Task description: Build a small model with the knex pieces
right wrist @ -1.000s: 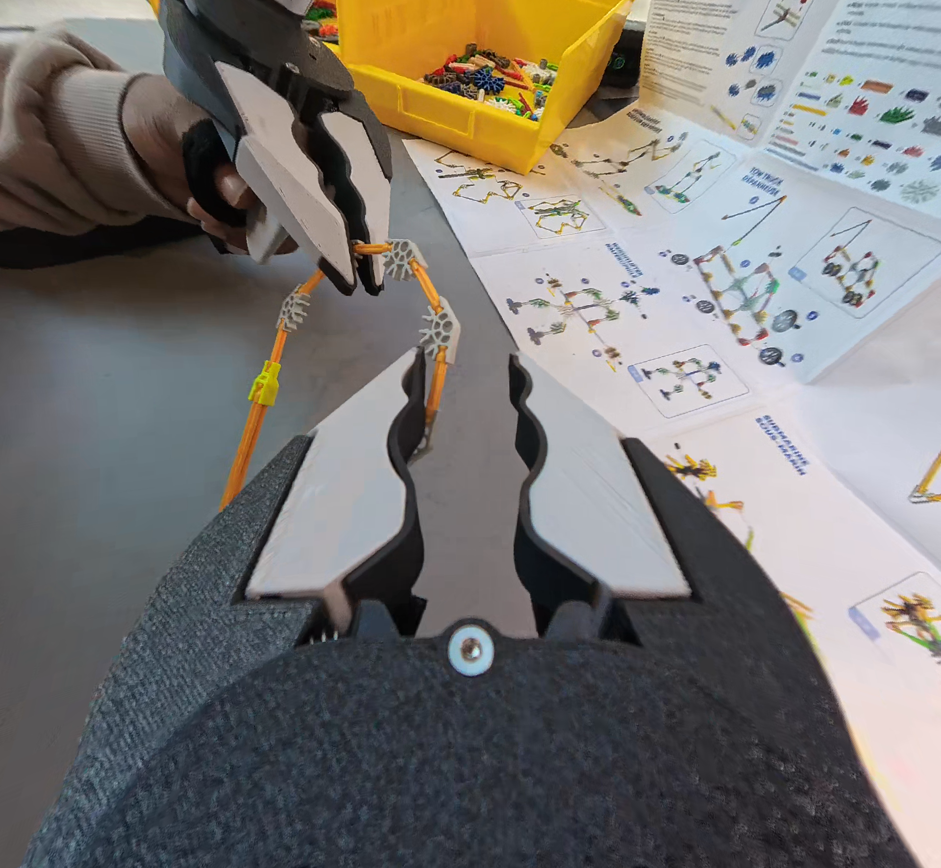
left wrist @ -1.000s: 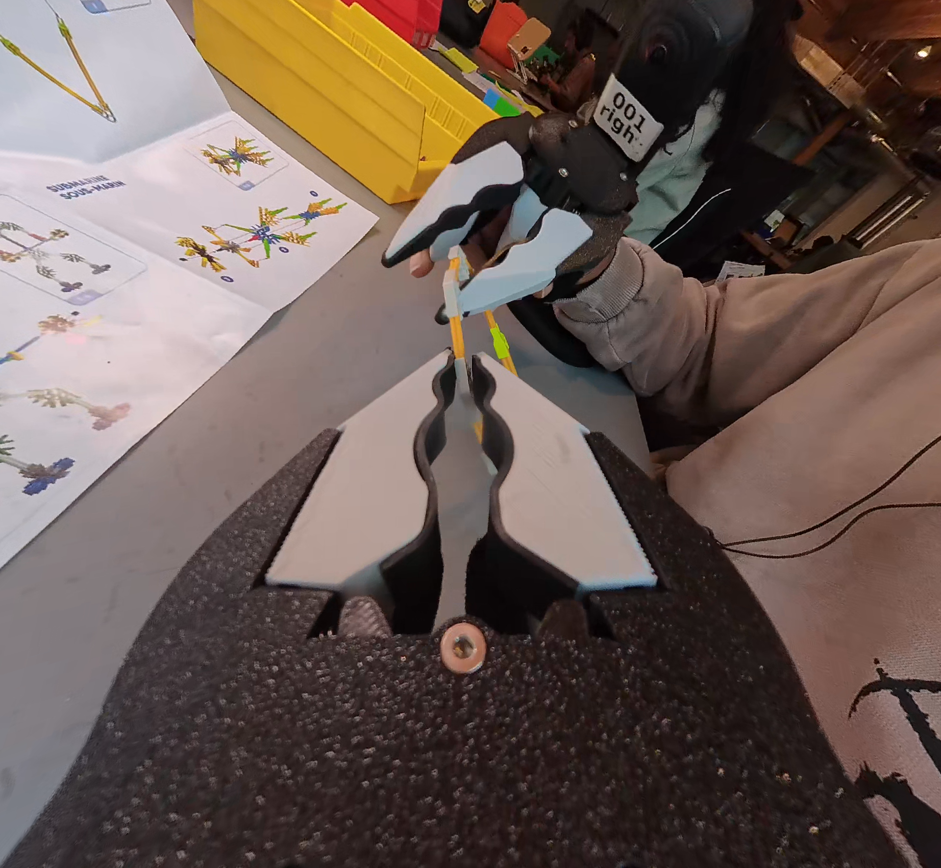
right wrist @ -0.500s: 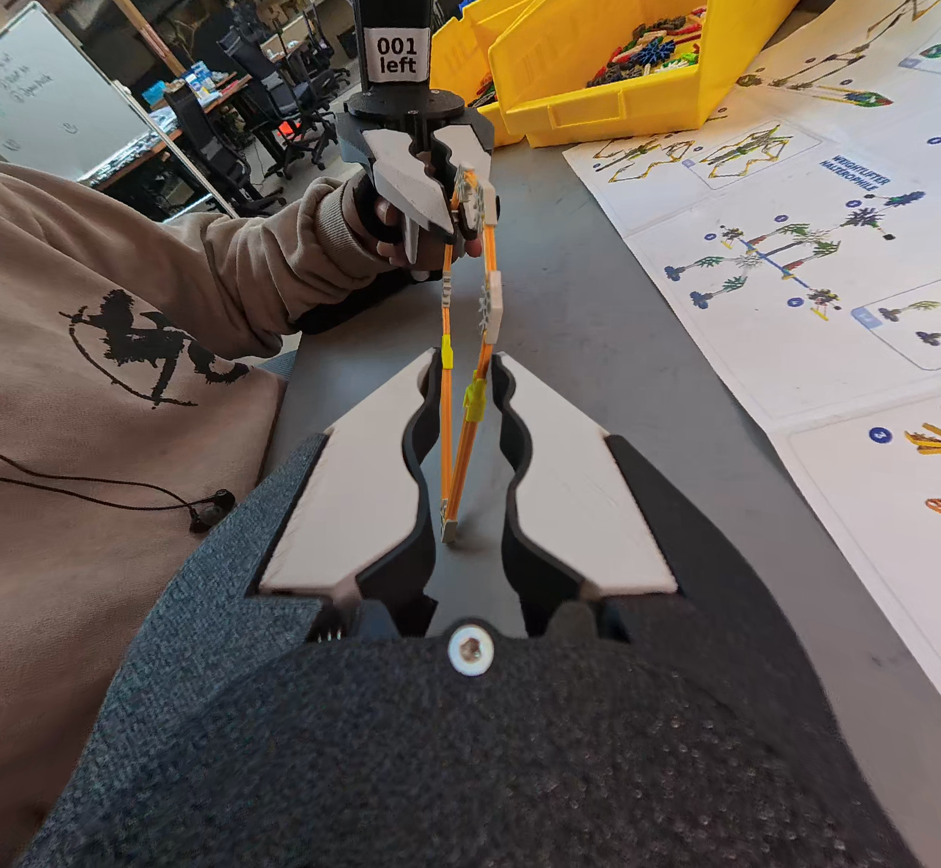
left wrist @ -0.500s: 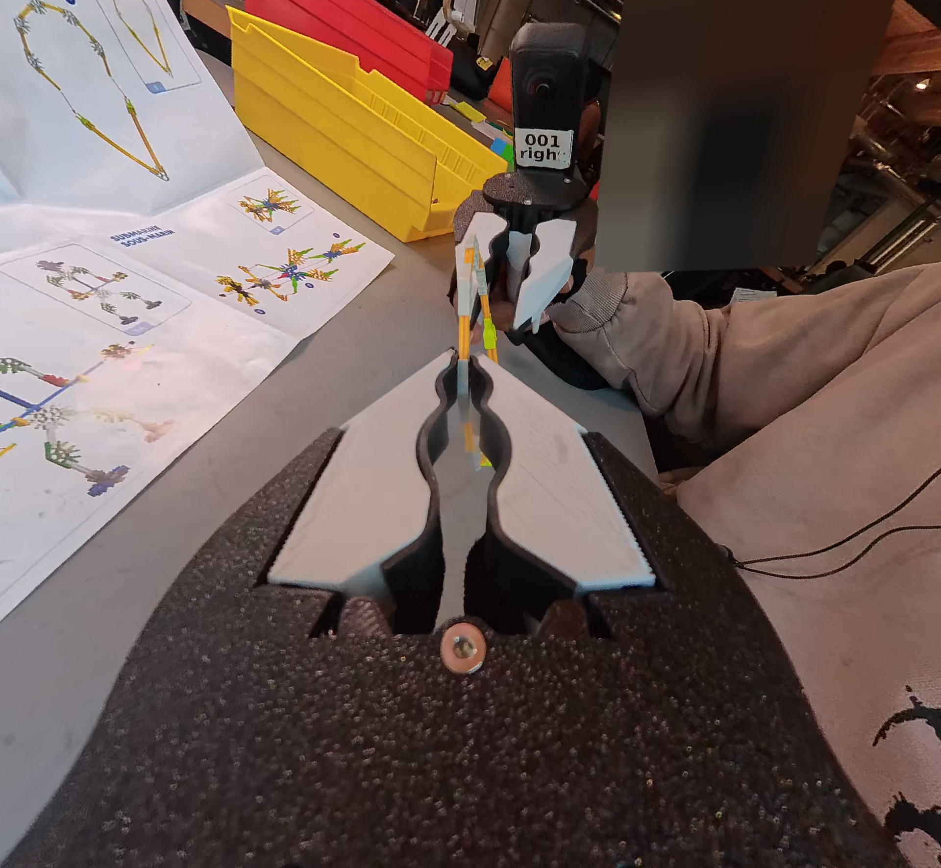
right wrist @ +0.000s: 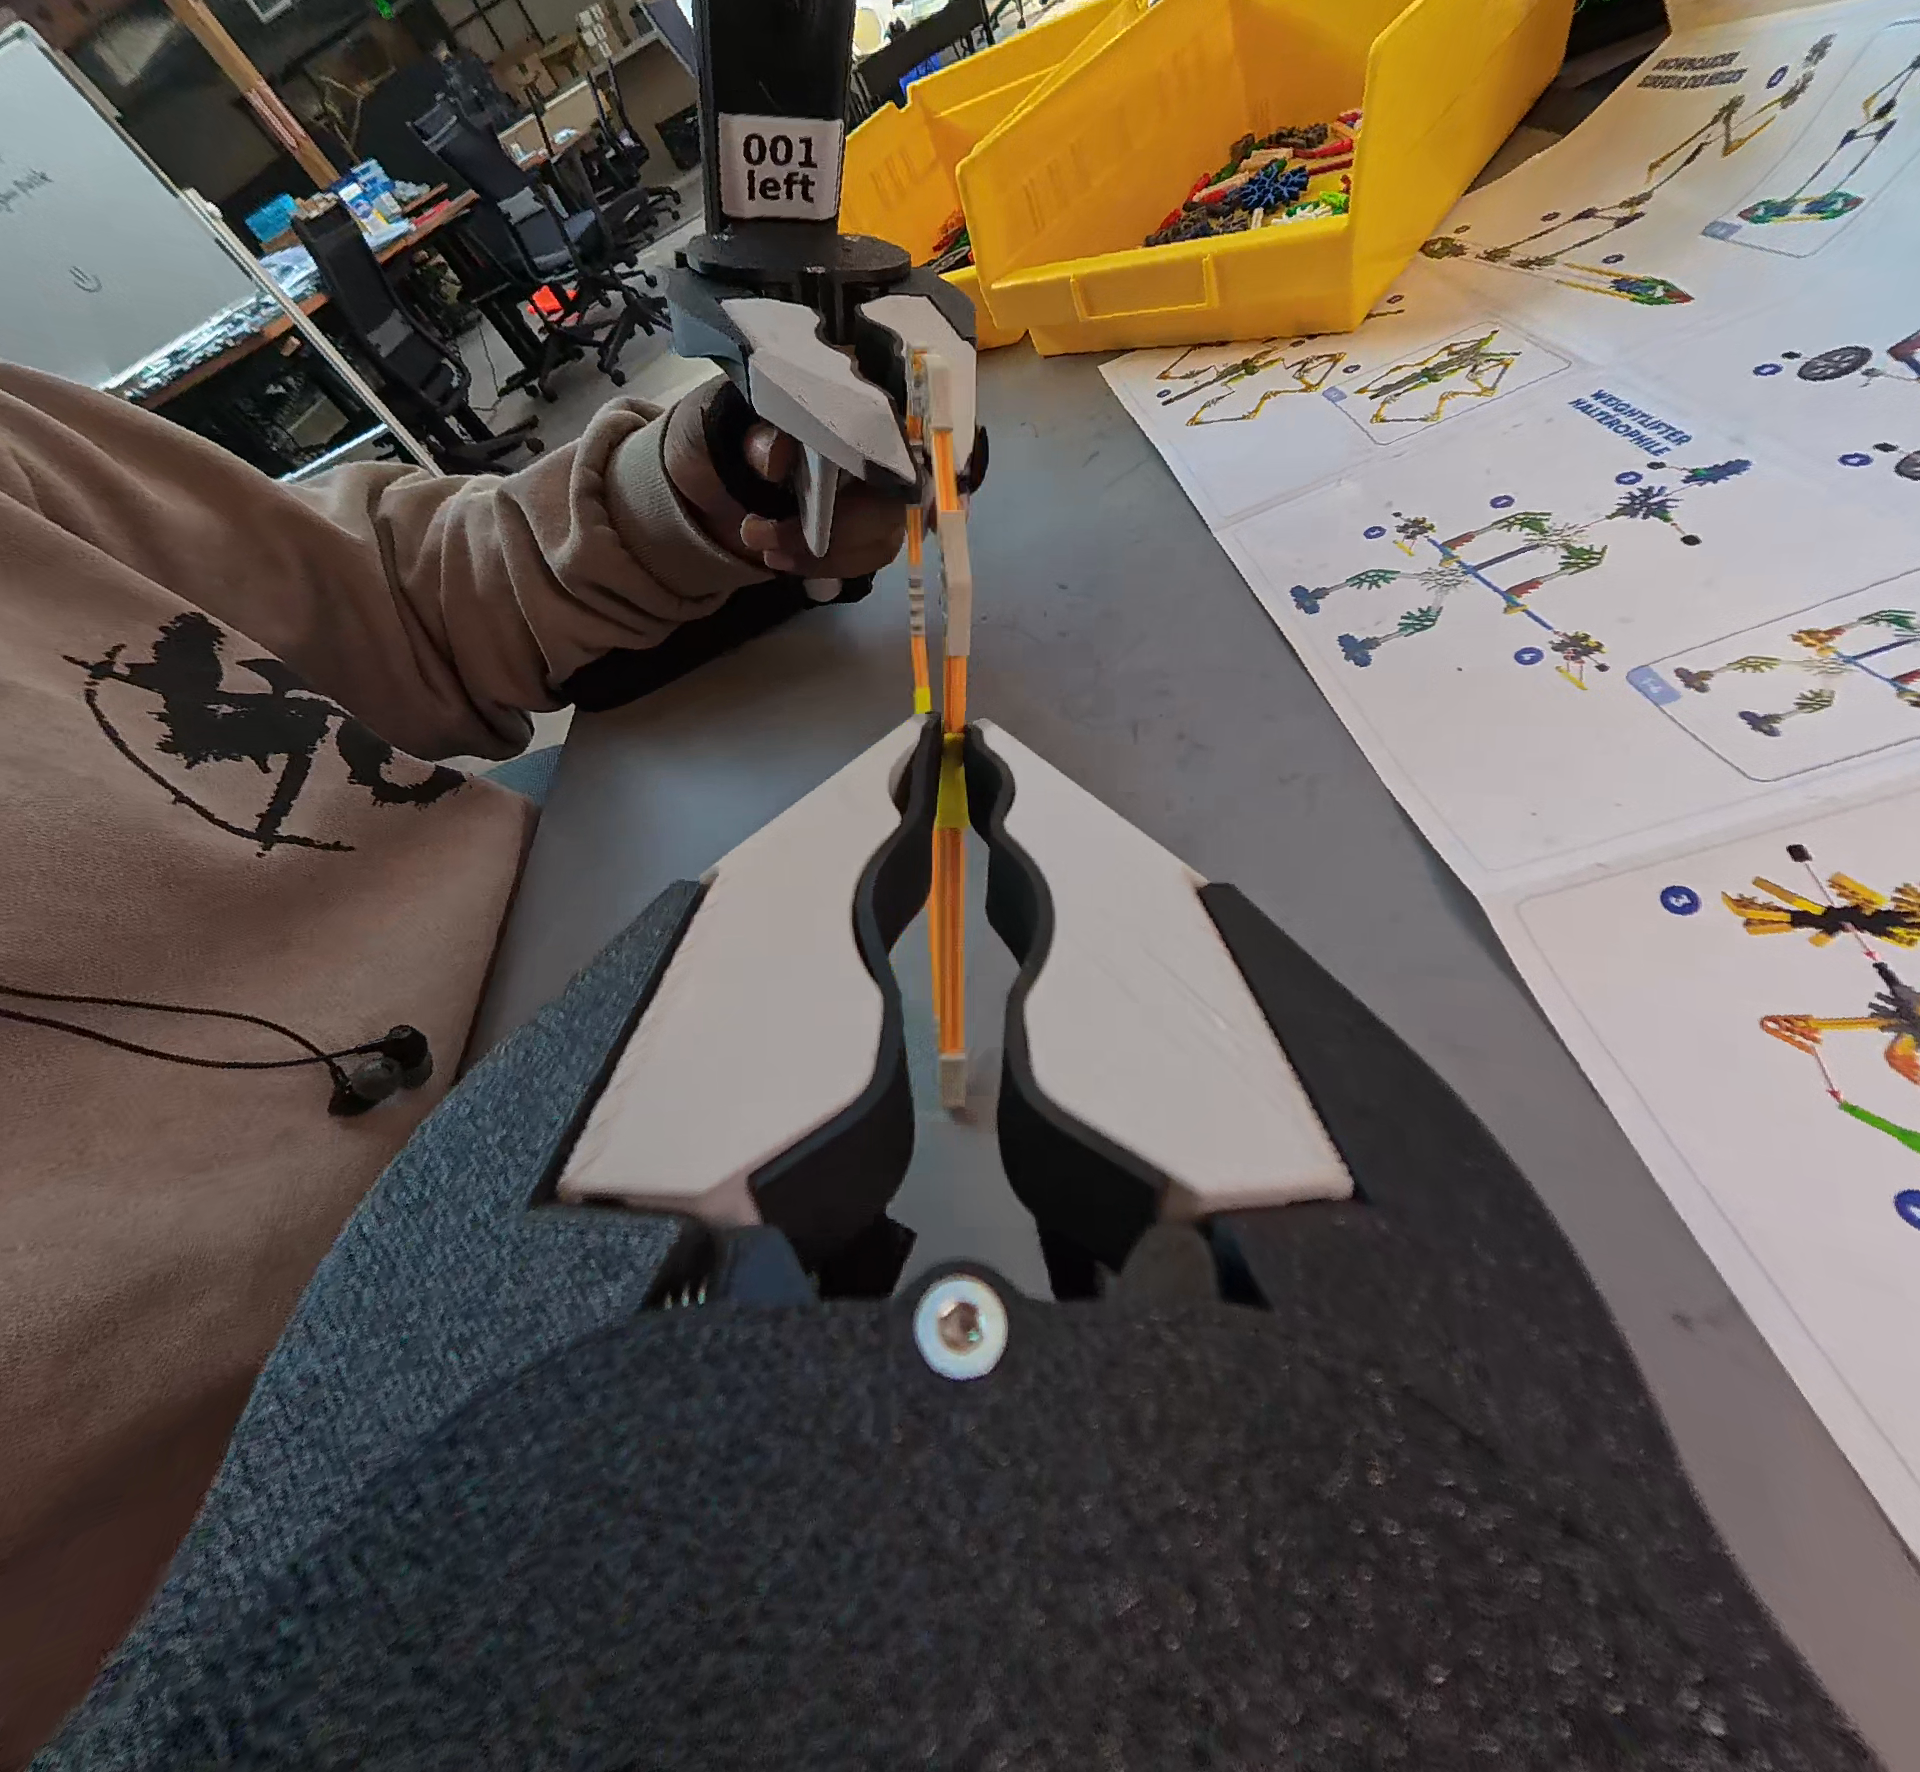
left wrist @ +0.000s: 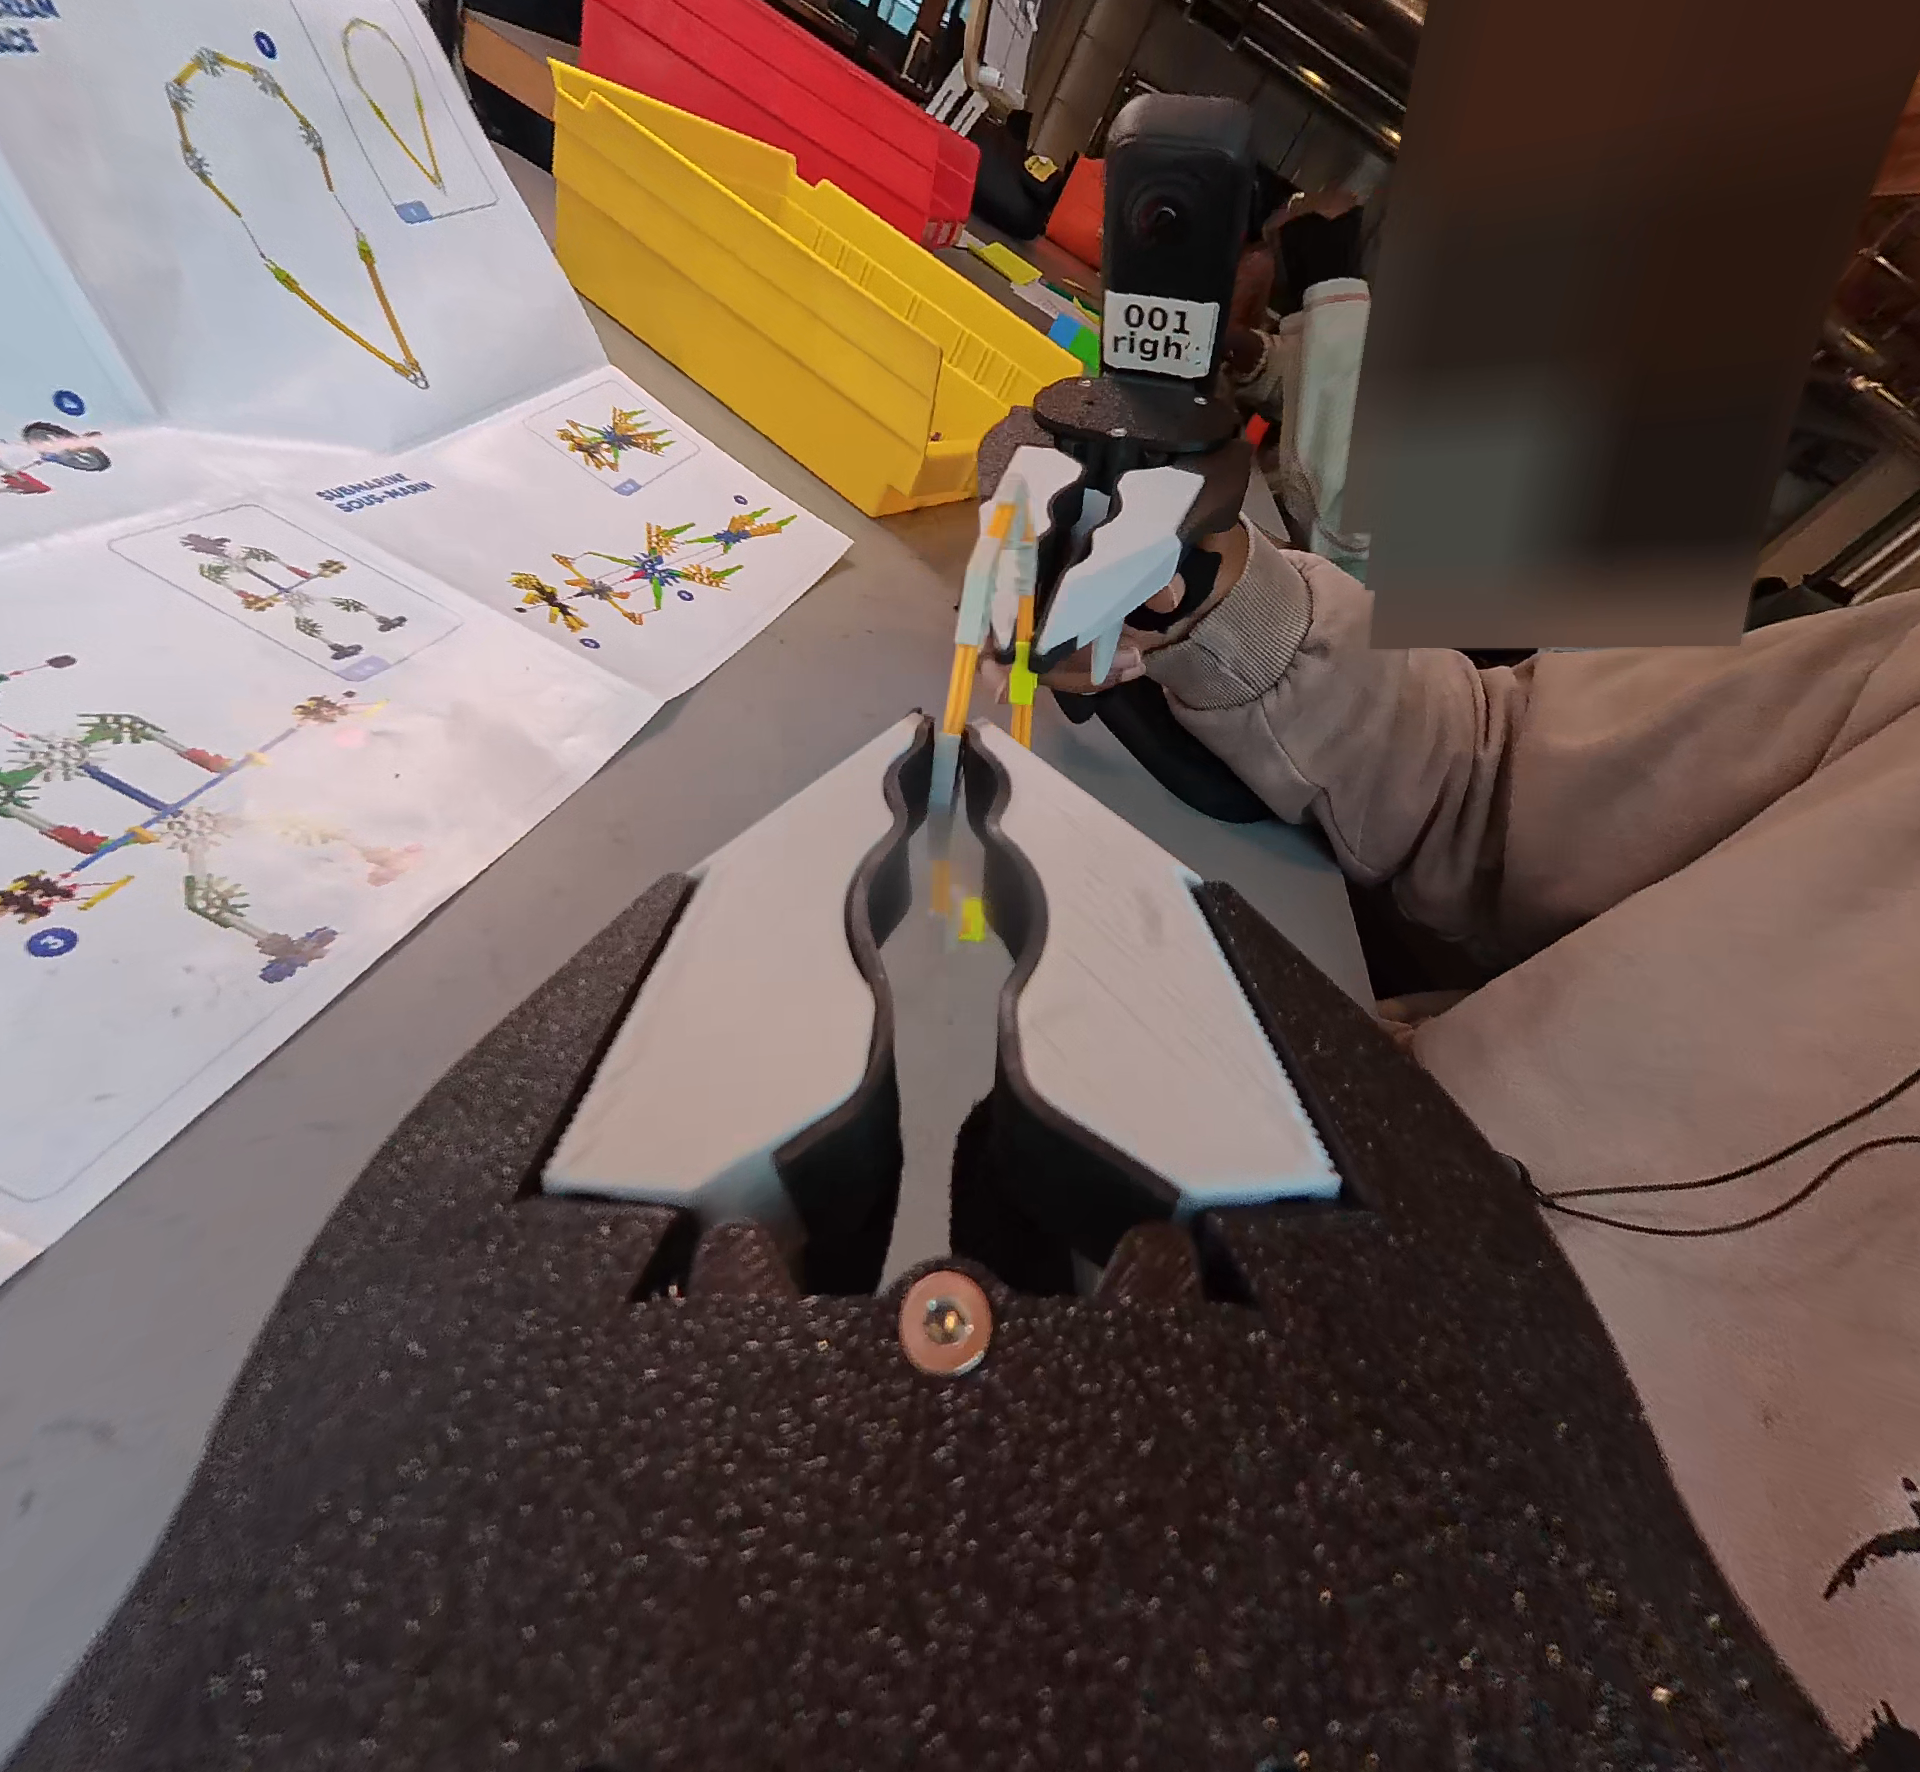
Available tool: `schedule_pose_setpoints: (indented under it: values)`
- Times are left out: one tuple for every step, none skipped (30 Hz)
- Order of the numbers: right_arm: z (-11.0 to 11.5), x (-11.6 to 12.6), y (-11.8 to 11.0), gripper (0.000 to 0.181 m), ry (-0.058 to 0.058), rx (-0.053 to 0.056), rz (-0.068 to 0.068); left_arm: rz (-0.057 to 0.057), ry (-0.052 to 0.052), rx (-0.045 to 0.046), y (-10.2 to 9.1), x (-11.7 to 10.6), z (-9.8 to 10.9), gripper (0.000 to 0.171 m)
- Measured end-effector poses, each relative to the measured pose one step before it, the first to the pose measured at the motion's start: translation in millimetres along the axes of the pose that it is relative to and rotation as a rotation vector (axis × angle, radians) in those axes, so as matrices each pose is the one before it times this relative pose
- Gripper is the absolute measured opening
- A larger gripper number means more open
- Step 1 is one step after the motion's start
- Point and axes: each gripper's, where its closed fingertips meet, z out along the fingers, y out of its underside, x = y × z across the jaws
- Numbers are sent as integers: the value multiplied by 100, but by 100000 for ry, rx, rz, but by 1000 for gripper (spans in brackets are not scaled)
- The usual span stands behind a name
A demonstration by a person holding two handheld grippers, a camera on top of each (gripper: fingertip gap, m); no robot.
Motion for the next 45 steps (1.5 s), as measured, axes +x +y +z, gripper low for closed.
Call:
schedule_pose_setpoints:
  values:
    - [-223, 89, -401, 3, 309, 2019, -367, 28, -2427, 1359, -186, -351, -68, 7]
    - [-348, 312, -351, 2, 1372, 1578, -727, 345, -2319, 2634, -405, -356, -209, 14]
    - [-498, 446, -568, 2, 1733, 2897, -284, 191, -2139, 3043, -543, -363, -304, 22]
    - [-671, 530, -851, 3, 1592, 4422, 187, 247, -1795, 2984, -574, -346, -375, 25]
    - [-803, 692, -1158, 3, 1936, 5663, 928, 275, -1664, 3049, -577, -319, -391, 26]
    - [-924, 978, -1531, 2, 3052, 7303, 794, -40, -1271, 2480, -477, -284, -335, 26]
    - [-932, 1258, -1788, 2, 4126, 8018, 430, -519, -402, 1256, -270, -167, -227, 26]
    - [-817, 1417, -1787, 2, 4357, 7063, 593, -951, -32, 186, -37, -126, -106, 26]
    - [-627, 1507, -1628, 2, 4502, 5328, 92, -904, 21, 0, 51, -102, -36, 26]
    - [-443, 1627, -1490, 2, 5061, 4187, -931, -711, 304, -312, 149, -28, 60, 26]
    - [-251, 1725, -1284, 2, 5059, 2861, -1310, -546, 454, -906, 254, 29, 136, 26]
    - [-69, 1755, -1129, 2, 4547, 2034, -942, -184, 419, -1281, 315, 65, 186, 26]
    - [52, 1931, -952, 2, 5091, 1660, -486, 294, 363, -1343, 342, 107, 195, 26]
    - [165, 2016, -783, 2, 5249, 1773, -198, 563, 193, -1249, 333, 123, 203, 26]
    - [320, 1938, -538, 2, 4481, 1440, 556, 676, 260, -1278, 334, 147, 181, 26]
    - [495, 1570, -417, 3, 3224, 1228, 2936, 714, 190, -1350, 332, 139, 149, 26]
    - [630, 1007, -377, 3, 816, 1573, 1548, 743, 91, -1101, 273, 95, 105, 26]
    - [595, 1261, -171, 2, 3137, 1306, 1803, 480, 61, -752, 190, 57, 66, 26]
    - [511, 1306, -1, 2, 4129, 1191, 1665, 267, 73, -537, 136, 15, 31, 26]
    - [438, 824, 144, 2, 1009, 972, 1685, 55, -13, -466, 100, -39, 14, 26]
    - [343, 529, 329, 3, -1345, 167, 3279, -139, 121, -420, 83, -56, -5, 26]
    - [209, 442, 495, 3, -2246, -859, 3651, -328, 251, -216, 64, -36, -25, 26]
    - [29, 305, 616, 3, -3214, -2315, 2359, -394, 311, -21, 35, -6, -26, 26]
    - [-123, 214, 604, 2, -3022, -2854, 923, -380, 529, -197, 64, 36, -24, 26]
    - [-110, 47, 550, 2, -2092, -3202, -186, -289, 661, -313, 88, 74, 11, 26]
    - [-145, -117, 517, 3, -2331, -3914, -1181, -205, 702, -316, 80, 107, 38, 26]
    - [-274, 273, 224, 2, 348, -2461, -1733, -177, 845, -403, 97, 143, 68, 26]
    - [-389, 528, 47, 2, 1386, -1278, -1192, -117, 1018, -577, 129, 170, 114, 26]
    - [-405, 309, -18, 2, -635, -481, 424, 16, 881, -859, 193, 155, 141, 26]
    - [-293, -21, 73, 2, -1588, -1488, -251, 209, 402, -1090, 224, 78, 148, 26]
    - [-188, 69, 23, 2, -662, -924, 248, 399, 80, -1003, 224, 44, 144, 26]
    - [-100, 230, -33, 2, 1071, 80, -667, 648, -489, -699, 162, -7, 122, 26]
    - [8, 148, -3, 2, 841, 68, -893, 1254, -1617, -415, 84, -135, 80, 26]
    - [100, 67, 33, 2, 178, -197, -432, 2326, -2691, -386, 26, -250, 62, 27]
    - [117, 195, 34, 2, 794, -491, 15, 3423, -4244, -209, -35, -423, 38, 28]
    - [114, 320, -33, 2, 1507, -103, -358, 4240, -5611, 93, -102, -570, 18, 31]
    - [102, 244, -17, 2, 978, -125, -370, 4528, -6608, 28, -102, -697, 53, 33]
    - [139, 207, -7, 2, 760, -307, 73, 4114, -7688, -107, -91, -865, 101, 37]
    - [140, 172, -9, 2, 673, -195, 12, 3236, -8347, 270, -171, -962, 155, 47]
    - [154, 210, 63, 2, 800, -661, 87, 2135, -7108, 854, -331, -771, 221, 55]
    - [186, 179, 110, 2, 590, -918, -17, 778, -6780, 346, -368, -697, 281, 59]
    - [218, 204, 134, 3, 710, -965, 190, 576, -6104, 62, -469, -552, 359, 62]
    - [228, 232, 182, 3, 968, -947, 346, 821, -4493, 384, -624, -276, 445, 66]
    - [212, 227, 209, 2, 554, -672, 1121, 674, -3386, 195, -682, -81, 511, 69]
    - [194, 249, 313, 3, 1155, -1934, 596, 87, -2104, -184, -660, 143, 594, 71]
